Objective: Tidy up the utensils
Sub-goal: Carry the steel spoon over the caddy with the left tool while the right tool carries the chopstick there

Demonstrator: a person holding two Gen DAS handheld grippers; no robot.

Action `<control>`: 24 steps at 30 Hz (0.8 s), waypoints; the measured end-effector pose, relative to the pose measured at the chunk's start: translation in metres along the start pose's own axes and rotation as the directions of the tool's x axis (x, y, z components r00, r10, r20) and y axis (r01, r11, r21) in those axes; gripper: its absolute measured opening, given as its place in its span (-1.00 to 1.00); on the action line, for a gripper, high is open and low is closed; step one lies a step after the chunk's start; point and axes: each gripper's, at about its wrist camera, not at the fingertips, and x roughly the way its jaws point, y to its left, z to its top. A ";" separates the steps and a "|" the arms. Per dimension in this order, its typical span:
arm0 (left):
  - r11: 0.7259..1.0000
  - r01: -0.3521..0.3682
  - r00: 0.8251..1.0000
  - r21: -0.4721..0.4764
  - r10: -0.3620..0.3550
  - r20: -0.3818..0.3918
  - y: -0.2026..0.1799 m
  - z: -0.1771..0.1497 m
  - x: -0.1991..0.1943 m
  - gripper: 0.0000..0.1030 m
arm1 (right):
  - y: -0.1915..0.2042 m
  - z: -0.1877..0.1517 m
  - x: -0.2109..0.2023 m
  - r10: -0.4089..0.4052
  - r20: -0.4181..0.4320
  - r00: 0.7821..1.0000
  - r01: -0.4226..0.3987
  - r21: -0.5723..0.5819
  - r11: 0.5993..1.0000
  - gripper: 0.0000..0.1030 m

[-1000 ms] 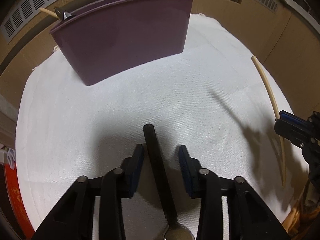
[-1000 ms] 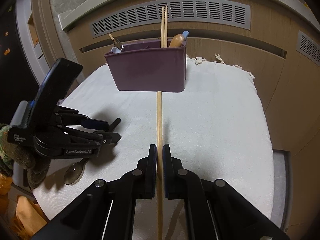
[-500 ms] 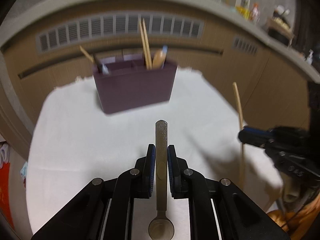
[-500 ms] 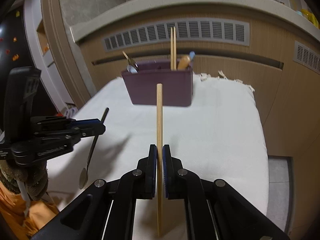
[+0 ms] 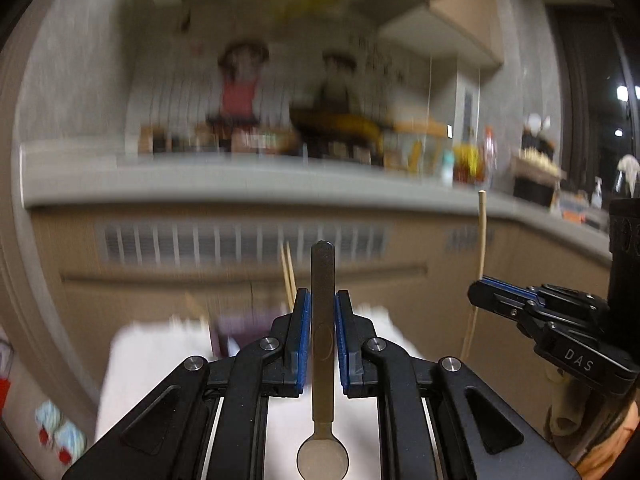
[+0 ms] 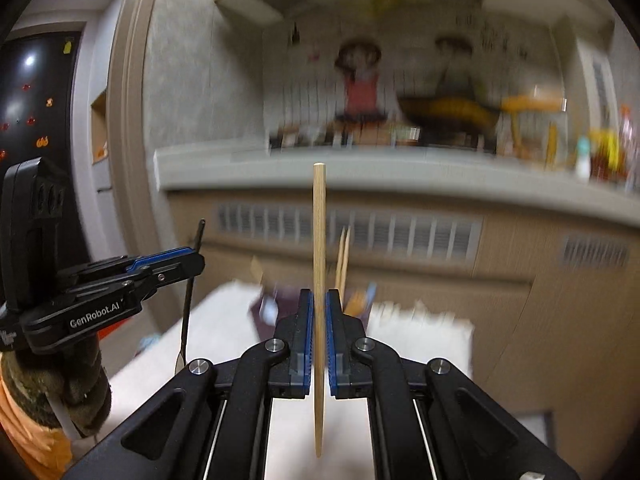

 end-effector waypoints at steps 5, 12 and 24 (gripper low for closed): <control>1.000 -0.021 0.981 -0.007 0.021 0.194 0.012 0.051 0.019 -0.76 | -0.004 0.064 0.012 -0.028 0.128 0.991 0.033 -0.033 0.999 -0.88; 0.995 -0.100 0.948 0.028 0.087 0.306 0.031 0.064 0.069 -0.76 | -0.015 0.095 0.064 -0.020 0.190 0.982 0.025 -0.021 0.999 -0.88; 0.991 -0.118 0.983 -0.065 0.126 0.133 0.084 0.016 0.163 -0.76 | -0.041 0.042 0.190 -0.012 0.015 1.000 0.011 0.048 0.999 -0.88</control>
